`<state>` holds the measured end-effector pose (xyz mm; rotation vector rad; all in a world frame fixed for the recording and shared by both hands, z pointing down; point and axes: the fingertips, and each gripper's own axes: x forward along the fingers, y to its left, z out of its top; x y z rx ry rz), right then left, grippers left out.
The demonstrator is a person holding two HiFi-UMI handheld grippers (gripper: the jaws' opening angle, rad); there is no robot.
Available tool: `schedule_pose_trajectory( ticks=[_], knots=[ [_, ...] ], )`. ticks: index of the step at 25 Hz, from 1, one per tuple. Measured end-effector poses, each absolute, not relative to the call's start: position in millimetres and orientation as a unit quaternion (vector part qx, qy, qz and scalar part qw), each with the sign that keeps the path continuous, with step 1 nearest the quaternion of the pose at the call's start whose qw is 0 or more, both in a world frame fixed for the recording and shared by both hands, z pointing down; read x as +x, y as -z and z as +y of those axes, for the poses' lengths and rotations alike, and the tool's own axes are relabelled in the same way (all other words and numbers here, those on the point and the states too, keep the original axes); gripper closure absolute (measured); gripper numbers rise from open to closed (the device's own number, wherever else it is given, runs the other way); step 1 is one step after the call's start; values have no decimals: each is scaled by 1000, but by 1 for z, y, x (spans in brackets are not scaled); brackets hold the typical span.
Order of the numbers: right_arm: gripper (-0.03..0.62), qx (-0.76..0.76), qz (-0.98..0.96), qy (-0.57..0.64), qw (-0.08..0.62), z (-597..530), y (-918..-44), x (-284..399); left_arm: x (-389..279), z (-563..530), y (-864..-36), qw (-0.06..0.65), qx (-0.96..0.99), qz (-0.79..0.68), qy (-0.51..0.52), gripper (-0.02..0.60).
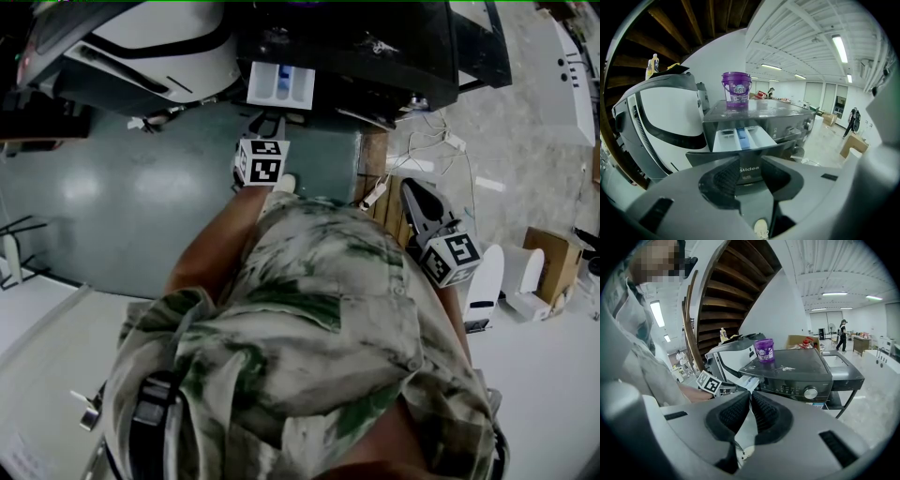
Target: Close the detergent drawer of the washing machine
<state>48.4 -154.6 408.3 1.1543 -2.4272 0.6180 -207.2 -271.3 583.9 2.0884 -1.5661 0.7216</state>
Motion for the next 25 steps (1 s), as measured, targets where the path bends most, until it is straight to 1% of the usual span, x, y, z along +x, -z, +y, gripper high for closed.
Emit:
schedule_pose_trajectory(
  ticks=[25],
  knots=[
    [554, 434, -851, -221, 195, -154, -404, 49, -208, -301, -583, 210, 758, -560, -259, 430]
  ],
)
